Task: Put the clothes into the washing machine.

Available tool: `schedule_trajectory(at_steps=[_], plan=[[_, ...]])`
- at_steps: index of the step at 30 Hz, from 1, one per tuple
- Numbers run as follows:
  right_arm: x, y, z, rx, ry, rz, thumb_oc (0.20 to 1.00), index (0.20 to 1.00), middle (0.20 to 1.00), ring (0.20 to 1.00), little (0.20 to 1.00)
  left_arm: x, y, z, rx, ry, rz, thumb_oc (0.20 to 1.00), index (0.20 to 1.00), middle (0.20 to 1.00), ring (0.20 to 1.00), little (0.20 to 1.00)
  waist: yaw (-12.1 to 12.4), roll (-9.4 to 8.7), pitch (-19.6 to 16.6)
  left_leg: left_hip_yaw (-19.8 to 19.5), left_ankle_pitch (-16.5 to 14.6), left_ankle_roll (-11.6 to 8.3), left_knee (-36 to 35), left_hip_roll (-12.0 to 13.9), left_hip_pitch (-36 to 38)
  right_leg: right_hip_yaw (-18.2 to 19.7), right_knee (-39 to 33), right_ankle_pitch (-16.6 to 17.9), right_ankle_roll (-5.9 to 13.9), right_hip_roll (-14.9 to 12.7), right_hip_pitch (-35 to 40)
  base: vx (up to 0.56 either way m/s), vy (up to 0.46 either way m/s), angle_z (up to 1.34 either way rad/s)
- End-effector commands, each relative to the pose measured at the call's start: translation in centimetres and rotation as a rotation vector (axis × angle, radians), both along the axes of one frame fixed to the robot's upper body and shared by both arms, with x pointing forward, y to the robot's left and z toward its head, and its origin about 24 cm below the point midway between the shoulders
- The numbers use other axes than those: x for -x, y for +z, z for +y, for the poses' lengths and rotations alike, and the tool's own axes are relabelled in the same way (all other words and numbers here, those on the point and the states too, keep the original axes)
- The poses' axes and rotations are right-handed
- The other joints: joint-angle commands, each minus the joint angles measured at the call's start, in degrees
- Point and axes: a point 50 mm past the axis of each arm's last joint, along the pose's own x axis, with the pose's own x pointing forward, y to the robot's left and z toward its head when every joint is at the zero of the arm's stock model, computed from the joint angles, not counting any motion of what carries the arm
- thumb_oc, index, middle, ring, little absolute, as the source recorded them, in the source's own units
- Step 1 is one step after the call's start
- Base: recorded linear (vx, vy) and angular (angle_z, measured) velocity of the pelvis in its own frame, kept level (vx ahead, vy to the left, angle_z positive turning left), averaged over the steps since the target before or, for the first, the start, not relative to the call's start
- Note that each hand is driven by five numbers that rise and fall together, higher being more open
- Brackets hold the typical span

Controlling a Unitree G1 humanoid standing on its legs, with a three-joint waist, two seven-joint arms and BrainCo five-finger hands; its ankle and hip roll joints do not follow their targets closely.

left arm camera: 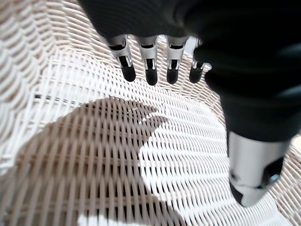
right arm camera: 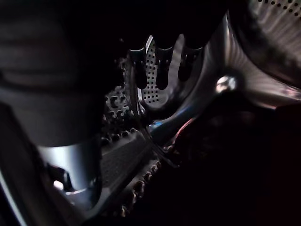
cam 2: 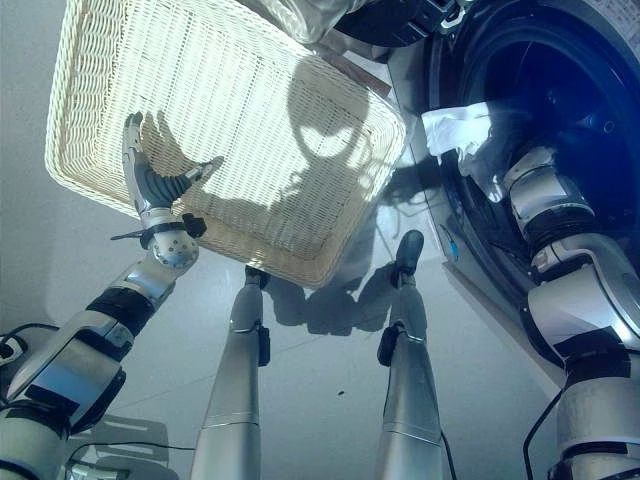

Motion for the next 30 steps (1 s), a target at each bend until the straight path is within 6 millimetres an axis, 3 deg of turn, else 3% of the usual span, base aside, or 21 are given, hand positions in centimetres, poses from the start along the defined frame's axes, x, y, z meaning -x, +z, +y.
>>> schedule_trajectory(at_steps=[1,7,12,17,30], plan=[[1.7,2.4,-1.4,0.154,-0.15,-0.008,1.0,1.0,1.0,1.0,1.0,0.2,1.5,0.5,0.025,0.015,-0.064,1.0,1.0,1.0,1.0,1.0,-1.76,2.98,-0.72,0.01,-2.45,6.57,1.74,-5.37,-1.69,-3.54,3.4,-2.26,2.67,2.53,0.0,0.0,0.0,0.0],[1.8,2.1,-2.4,0.185,-0.239,0.14,1.0,1.0,1.0,1.0,1.0,0.2,1.9,0.7,0.014,0.015,-0.067,1.0,1.0,1.0,1.0,1.0,-1.8,2.69,-0.72,0.04,-2.32,6.58,1.73,-5.19,-1.68,-3.63,3.49,-2.26,2.64,2.56,0.08,0.0,0.0,0.0],[1.4,2.1,-2.0,0.262,-0.226,0.2,1.0,1.0,1.0,1.0,1.0,0.1,2.4,0.6,0.006,0.014,-0.072,1.0,1.0,1.0,1.0,1.0,-1.79,2.51,-0.72,-0.19,-2.15,6.67,1.45,-5.26,-1.86,-3.84,3.26,-2.01,2.64,2.54,-0.06,0.0,0.0,0.0],[0.3,2.0,0.1,0.344,-0.092,0.173,1.0,1.0,1.0,1.0,1.0,0.1,2.3,0.4,0.008,0.013,-0.073,1.0,1.0,1.0,1.0,1.0,-1.99,2.38,-0.72,-0.08,-2.13,6.57,1.38,-5.26,-1.96,-3.77,3.46,-2.14,2.61,2.65,-0.32,0.0,0.0,0.0],[-2.8,-2.8,4.5,0.446,0.157,0.378,1.0,1.0,1.0,1.0,1.0,-0.3,1.9,-1.6,0.03,-0.004,-0.087,1.0,1.0,1.0,1.0,1.0,-2.03,3.64,-0.72,0.62,-1.52,6.47,0.3,-5.45,-1.85,-3.43,3.71,-2.41,2.32,2.41,-1.09,0.0,0.0,0.0]])
